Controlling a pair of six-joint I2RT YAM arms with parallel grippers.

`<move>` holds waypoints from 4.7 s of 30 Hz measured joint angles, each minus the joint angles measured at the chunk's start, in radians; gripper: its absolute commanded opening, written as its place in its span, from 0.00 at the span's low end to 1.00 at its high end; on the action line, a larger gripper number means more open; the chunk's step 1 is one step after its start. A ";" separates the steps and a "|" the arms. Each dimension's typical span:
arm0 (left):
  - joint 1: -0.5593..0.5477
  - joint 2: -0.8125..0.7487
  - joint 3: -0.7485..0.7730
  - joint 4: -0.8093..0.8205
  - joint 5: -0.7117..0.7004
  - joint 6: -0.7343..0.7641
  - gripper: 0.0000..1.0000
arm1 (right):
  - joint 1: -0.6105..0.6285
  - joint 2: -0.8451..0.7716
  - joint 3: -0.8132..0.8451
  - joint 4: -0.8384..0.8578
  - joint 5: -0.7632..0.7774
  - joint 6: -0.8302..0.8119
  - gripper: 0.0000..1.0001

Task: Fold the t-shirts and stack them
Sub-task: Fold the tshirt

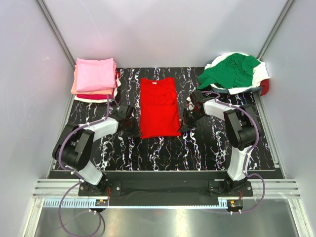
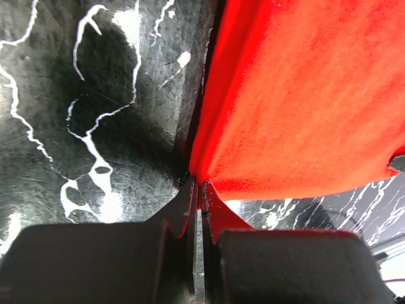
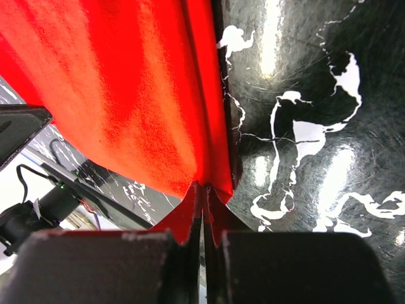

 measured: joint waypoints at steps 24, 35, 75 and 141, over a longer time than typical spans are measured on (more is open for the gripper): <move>-0.092 -0.272 -0.183 -0.062 -0.009 -0.033 0.02 | 0.003 -0.377 -0.416 0.113 -0.010 0.161 0.61; -0.092 -0.272 -0.184 -0.061 -0.009 -0.049 0.01 | 0.073 -0.235 -0.440 0.316 -0.104 0.240 0.26; -0.024 -0.031 0.581 -0.607 -0.043 0.119 0.00 | -0.002 -0.270 0.141 -0.179 0.052 0.173 0.00; -0.056 0.315 0.425 -0.143 0.188 0.165 0.61 | -0.038 0.114 0.047 0.212 -0.172 0.193 0.41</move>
